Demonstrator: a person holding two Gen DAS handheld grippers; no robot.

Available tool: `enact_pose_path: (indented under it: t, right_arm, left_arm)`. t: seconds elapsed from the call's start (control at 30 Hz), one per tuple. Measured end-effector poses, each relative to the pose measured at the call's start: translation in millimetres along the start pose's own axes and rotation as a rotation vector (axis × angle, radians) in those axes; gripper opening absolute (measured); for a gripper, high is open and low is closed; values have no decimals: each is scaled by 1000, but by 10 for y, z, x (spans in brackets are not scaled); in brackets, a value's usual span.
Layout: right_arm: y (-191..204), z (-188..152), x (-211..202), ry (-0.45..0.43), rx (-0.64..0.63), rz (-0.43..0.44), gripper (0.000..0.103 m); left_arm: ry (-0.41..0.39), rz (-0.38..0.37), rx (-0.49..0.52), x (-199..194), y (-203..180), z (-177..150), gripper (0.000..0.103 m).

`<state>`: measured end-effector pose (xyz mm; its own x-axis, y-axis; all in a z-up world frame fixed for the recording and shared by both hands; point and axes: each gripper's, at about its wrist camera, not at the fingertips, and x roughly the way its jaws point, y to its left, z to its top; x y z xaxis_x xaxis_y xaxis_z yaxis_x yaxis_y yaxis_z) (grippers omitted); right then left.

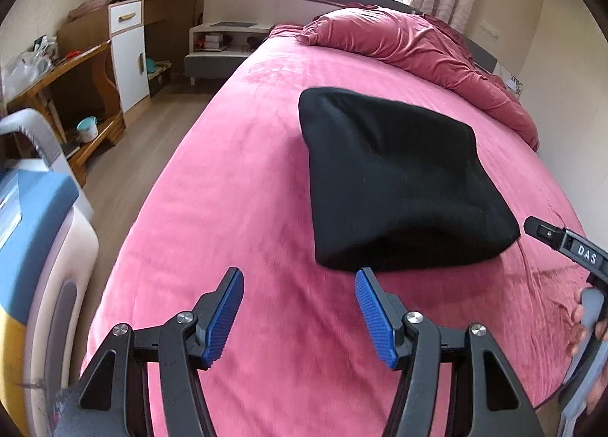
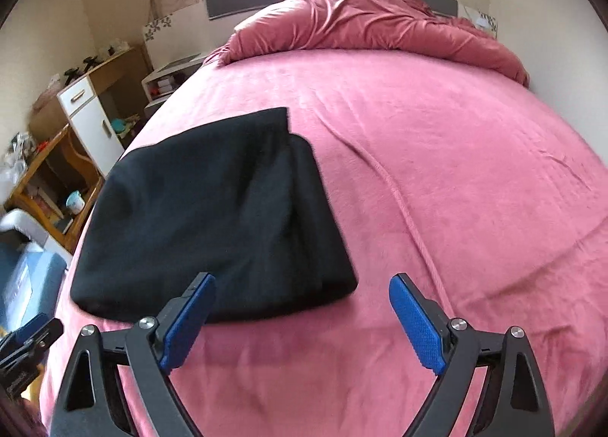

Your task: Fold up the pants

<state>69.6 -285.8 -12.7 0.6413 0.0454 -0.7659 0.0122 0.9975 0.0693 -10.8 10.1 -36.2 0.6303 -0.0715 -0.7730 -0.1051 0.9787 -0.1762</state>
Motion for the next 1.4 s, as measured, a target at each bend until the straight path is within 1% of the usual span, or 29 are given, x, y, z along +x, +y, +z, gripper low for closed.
enact_pose_path:
  t: [0.07,0.13,0.23,0.43,0.53,0.73,0.97,1.2,1.4]
  right_arm:
    - [130,-117,-119,-21,-20,5,93]
    - [263,-277,-240,-42,-43,-12,93]
    - [401,-502,-378,-61,-56,-13,93]
    - [578,-875,-519,-66,-90,-48,93]
    - [599,-1005,-525,-51,-95,-53,93]
    - [604,-1041,-604,-64,-85,-64,93]
    - [594,-963,-713,-85,-86,-69,93]
    - [565,-957,-748,-95,-84,-71,93]
    - [554,-972,-754,-100,-84,-72,93]
  left_arm:
    - [-6,10,4,-78,-13,-91,62]
    - [-7,12,7,-153,-21,-150,62]
    - [-24,12,9,-287,-17,-250,62]
    - [-64,22,47,-507,-42,-442,62]
    - [-56,16,54,-534,-56,-498,62]
    - [-62,12,62,-574,-108,-498,62]
    - [-70,58,81,-599,-237,-463,65]
    - [-72,66,87,-619,-277,-478,65]
    - [-99,81,96,-665,-299,-495,65]
